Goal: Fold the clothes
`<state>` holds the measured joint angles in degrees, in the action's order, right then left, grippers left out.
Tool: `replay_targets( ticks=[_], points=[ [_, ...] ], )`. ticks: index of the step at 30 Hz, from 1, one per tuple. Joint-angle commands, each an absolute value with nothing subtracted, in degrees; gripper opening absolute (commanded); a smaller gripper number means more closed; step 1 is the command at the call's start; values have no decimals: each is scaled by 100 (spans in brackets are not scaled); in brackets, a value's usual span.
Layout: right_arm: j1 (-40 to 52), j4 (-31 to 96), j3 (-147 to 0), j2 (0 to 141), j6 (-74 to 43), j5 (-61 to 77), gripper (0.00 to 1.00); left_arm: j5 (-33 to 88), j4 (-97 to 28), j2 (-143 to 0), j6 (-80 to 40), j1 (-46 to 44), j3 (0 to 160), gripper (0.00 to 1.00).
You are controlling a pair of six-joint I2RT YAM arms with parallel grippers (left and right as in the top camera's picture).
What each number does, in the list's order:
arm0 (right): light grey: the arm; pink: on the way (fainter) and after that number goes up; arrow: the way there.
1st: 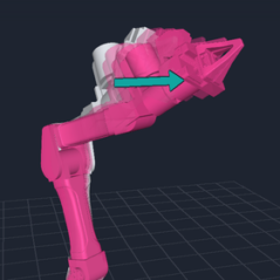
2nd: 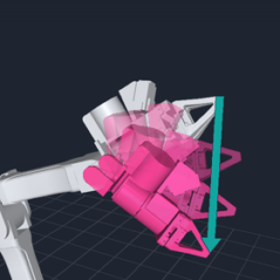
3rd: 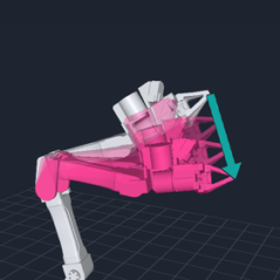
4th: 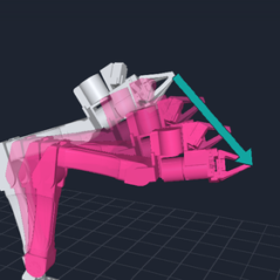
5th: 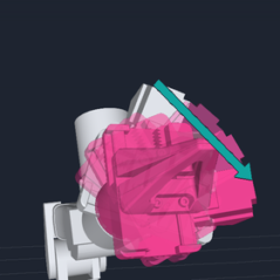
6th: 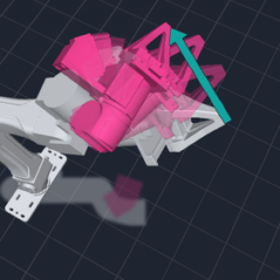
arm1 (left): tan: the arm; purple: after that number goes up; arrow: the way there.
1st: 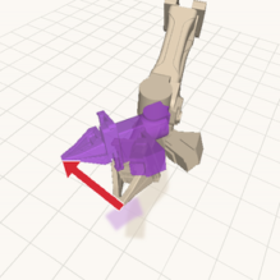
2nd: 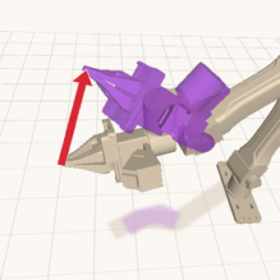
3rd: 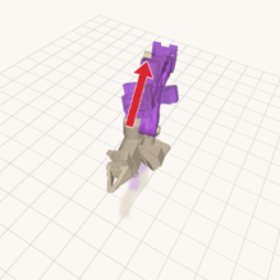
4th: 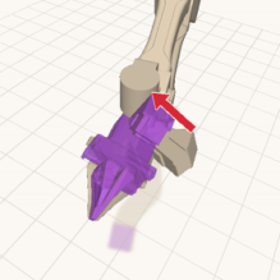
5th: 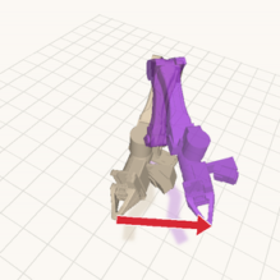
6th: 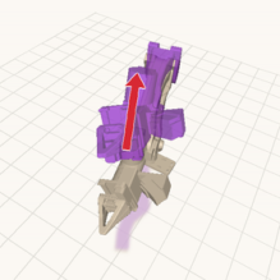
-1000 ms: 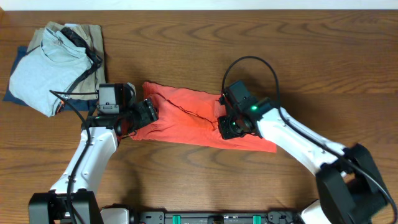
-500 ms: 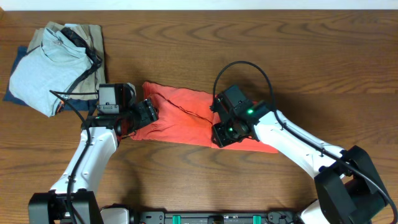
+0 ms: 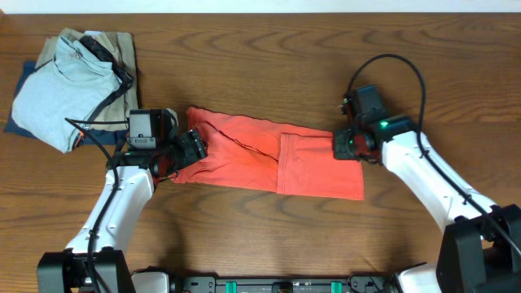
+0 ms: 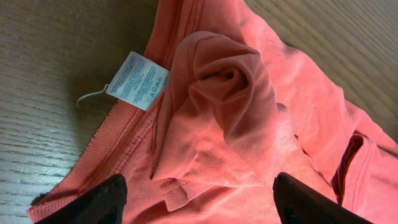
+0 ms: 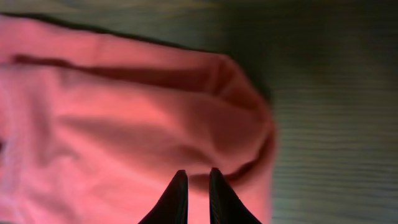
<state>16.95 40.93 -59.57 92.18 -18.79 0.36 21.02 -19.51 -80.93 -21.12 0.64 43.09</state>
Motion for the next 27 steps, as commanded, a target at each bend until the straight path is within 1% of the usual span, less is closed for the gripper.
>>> replay_targets(
  ticks=[1,4,8,9,11,14,16,18,22,23,27],
  points=[
    [1645,4097,-5911,9546,-1806,-82,11,2071,-1968,-8136,-2060,84,4287,77],
    [1645,4128,-5900,9889,-1800,-427,11,2071,-1968,-8136,-2060,84,4287,77],
    [1586,3935,-5898,10372,-2104,-1356,14,2071,-1970,-8136,-2060,84,4287,77],
    [1551,3813,-5898,10486,-2115,-1544,18,2071,-1968,-8136,-2058,84,4287,77],
    [1450,3544,-5900,10639,-2086,-1811,35,2069,-1968,-8136,-2053,84,4287,77],
    [1221,3120,-5902,10683,-1802,-1911,40,2067,-1968,-8136,-1994,84,4287,77],
    [1057,2976,-5994,10634,-1632,-1852,52,2067,-1966,-8136,-1994,84,4287,78],
    [961,2993,-6134,10558,-1352,-1568,59,2067,-1964,-8136,-1992,84,4287,78],
    [943,3205,-6331,10215,-1061,-1013,65,2073,-1940,-8184,-1859,73,4287,78],
    [945,3249,-6346,10101,-1063,-913,66,2073,-1927,-8217,-1798,56,4287,82],
    [943,3511,-6357,9454,-1063,-432,70,2110,-1833,-8493,-1632,-97,4287,88]
  ],
)
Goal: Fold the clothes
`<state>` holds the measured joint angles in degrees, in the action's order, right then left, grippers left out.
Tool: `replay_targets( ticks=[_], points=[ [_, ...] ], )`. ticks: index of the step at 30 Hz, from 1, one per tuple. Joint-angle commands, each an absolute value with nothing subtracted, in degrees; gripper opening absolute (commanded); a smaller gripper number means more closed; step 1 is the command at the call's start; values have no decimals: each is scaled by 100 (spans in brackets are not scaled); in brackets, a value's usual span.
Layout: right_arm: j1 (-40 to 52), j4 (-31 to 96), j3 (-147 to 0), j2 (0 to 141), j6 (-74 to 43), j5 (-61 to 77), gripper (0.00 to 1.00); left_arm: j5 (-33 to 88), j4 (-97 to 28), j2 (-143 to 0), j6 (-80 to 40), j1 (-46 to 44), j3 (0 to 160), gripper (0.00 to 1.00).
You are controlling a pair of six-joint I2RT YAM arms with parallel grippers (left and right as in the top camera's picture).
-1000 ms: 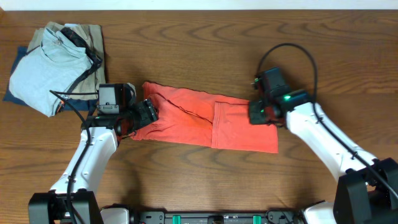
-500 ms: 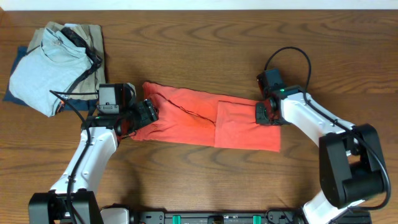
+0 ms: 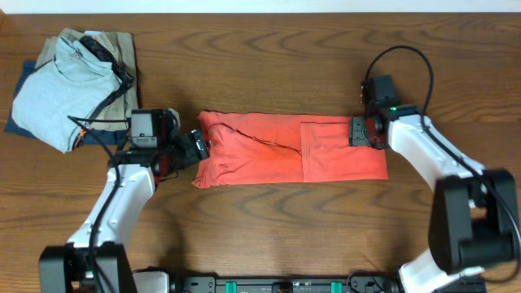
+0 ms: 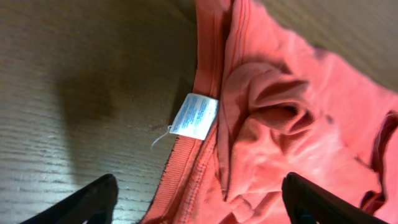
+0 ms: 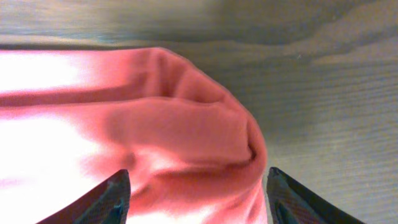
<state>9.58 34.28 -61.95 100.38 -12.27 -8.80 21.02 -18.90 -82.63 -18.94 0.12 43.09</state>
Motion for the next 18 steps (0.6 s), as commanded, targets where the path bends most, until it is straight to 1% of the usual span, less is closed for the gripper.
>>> replay_targets(
  ticks=[1,6,9,11,15,16,17,18],
  points=[
    [943,3575,-6357,9319,-1063,-355,71,2178,-1763,-8584,-1492,-148,4287,88],
    [943,4012,-6357,8761,-1066,58,73,2344,-1177,-9133,-1085,-405,4287,93],
    [943,4200,-6357,8720,-1063,93,73,2596,-779,-9406,-1007,-484,4287,95],
    [943,4316,-6351,8733,-1063,93,74,2781,-541,-9596,-1011,-526,4287,95],
    [943,4488,-6342,8733,-1066,95,74,2788,-373,-9977,-1055,-628,4287,95],
    [943,4504,-6342,8733,-1063,95,73,2788,-375,-10079,-1055,-661,4287,95],
    [943,4504,-6342,8733,-1063,93,73,2790,-381,-10178,-1059,-696,4287,92],
    [945,4504,-6342,8733,-1063,93,74,2790,-401,-10248,-1059,-727,4287,86]
  ],
)
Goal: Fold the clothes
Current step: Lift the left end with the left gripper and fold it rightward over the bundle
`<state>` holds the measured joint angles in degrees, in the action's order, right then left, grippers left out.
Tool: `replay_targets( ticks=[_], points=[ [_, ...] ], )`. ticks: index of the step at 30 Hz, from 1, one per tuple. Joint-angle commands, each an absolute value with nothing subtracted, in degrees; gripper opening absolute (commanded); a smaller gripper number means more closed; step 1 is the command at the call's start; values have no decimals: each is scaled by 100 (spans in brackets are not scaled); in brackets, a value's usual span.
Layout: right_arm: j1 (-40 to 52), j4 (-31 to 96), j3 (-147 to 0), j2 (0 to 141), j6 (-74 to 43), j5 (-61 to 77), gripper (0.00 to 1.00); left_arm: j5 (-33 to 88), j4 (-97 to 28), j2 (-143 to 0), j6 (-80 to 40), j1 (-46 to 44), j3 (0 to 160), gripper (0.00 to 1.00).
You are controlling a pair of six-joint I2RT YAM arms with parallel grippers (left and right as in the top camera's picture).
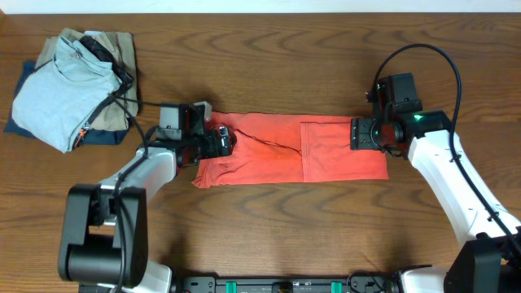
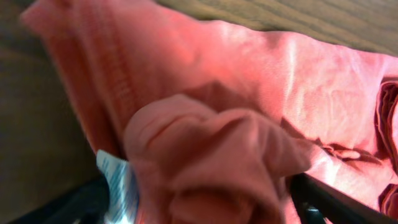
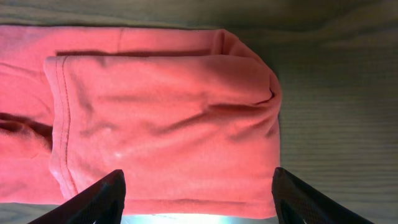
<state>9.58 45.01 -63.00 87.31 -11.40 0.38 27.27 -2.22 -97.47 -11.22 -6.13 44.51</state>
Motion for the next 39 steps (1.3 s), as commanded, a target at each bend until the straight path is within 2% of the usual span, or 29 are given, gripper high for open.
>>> replay_targets(
  ticks=[1,3,5,7,9,20,25,32,39],
  points=[
    [945,4504,-6342,8733,-1063,95,74,2792,-427,-10298,-1059,-755,4287,80],
    [943,4530,-6342,8733,-1063,93,74,2790,-528,-10324,-1061,-786,4287,60],
    [943,4576,-6342,8733,-1061,89,74,2790,-593,-10318,-1081,-775,4289,29],
    [937,4615,-6342,8733,-1061,78,74,2786,-635,-10309,-1079,-733,4289,15],
    [930,4644,-6342,8733,-1063,-51,74,2781,-685,-10274,-1081,-663,4296,8],
    [655,4825,-6342,8733,-1063,-366,74,753,-2386,-9393,-1433,311,5347,6],
    [523,4831,-6342,8733,-1063,-364,74,683,-3378,-9196,-1426,397,6235,6],
    [515,4864,-6342,8733,-1063,-364,74,1291,-4379,-9172,-1479,-563,7258,6],
    [517,4930,-6342,8733,-1063,-364,75,1393,-3903,-9240,-2185,-2167,7341,6]
  ],
)
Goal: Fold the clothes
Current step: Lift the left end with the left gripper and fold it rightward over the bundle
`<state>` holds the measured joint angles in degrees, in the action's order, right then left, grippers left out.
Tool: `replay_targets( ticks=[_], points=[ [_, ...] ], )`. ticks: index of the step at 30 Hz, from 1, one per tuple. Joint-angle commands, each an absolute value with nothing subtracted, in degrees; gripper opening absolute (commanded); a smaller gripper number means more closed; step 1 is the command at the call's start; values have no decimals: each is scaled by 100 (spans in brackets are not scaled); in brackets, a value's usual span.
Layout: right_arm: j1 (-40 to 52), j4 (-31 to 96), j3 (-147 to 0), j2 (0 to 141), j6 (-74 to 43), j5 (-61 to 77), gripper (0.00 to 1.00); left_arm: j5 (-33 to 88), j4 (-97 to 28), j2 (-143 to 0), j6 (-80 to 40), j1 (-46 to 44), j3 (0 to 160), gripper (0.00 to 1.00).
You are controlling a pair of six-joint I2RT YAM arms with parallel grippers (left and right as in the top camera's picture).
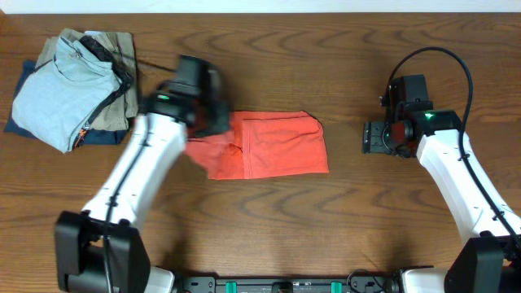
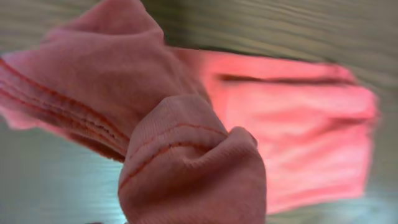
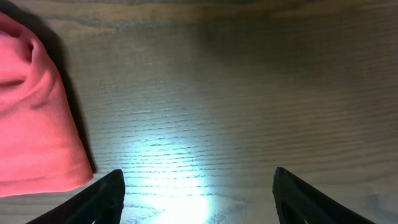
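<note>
The coral-red garment (image 1: 281, 148) lies at the table's middle, its right edge (image 3: 37, 124) rounded and flat on the wood. Its left end is bunched and raised (image 2: 186, 168), filling the left wrist view right up to the camera and hiding the fingers. My left gripper (image 1: 205, 114), blurred in the overhead view, is at that left end, shut on the cloth. Well to the right of the garment, my right gripper (image 3: 198, 190) stands open over bare wood with nothing between its fingers.
A pile of folded clothes (image 1: 69, 81), grey on tan and blue, sits at the back left corner. The wooden table (image 1: 269, 236) runs bare in front of the garment and to the right of it.
My left gripper has shut on the garment's left end and raised it. The garment now reaches less far right. My right gripper, then over its right end, is now off it over bare wood.
At first the garment lay slanted, right gripper shut at its right end, left gripper open at the labelled waistband. Then it lay straight with both grippers open over its ends. Now the left gripper holds the raised left end and the right gripper is clear.
</note>
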<state>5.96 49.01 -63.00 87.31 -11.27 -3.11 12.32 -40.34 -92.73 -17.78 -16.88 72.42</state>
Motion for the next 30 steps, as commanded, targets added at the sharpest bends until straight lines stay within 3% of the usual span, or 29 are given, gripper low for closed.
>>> replay_targets(
  ticks=[1,10,24,25,26,27,29,30],
  points=[
    [515,4934,-6342,8733,-1063,-364,74,1393,-3780,-9266,-2268,-2379,7341,6],
    [517,5002,-6342,8733,-1063,-362,75,1417,-2773,-9710,-2847,-3444,7341,6],
    [532,5061,-6296,8733,-1063,-248,75,1461,-2338,-9850,-3603,-3529,7336,8],
    [530,5061,-6296,8733,-1063,-248,75,1457,-2281,-9850,-3614,-3548,7336,13],
    [530,5063,-6296,8733,-1063,-248,75,1461,-2224,-9850,-3621,-3568,7336,25],
    [530,5063,-6296,8733,-1063,-246,75,1527,-2123,-9850,-3634,-3607,7336,47],
    [530,5061,-6296,8733,-1063,-226,75,1883,-1865,-9850,-3618,-3647,7336,63],
    [530,5061,-6296,8733,-1063,-224,75,2150,-1675,-9850,-3492,-3647,7336,66]
  ],
)
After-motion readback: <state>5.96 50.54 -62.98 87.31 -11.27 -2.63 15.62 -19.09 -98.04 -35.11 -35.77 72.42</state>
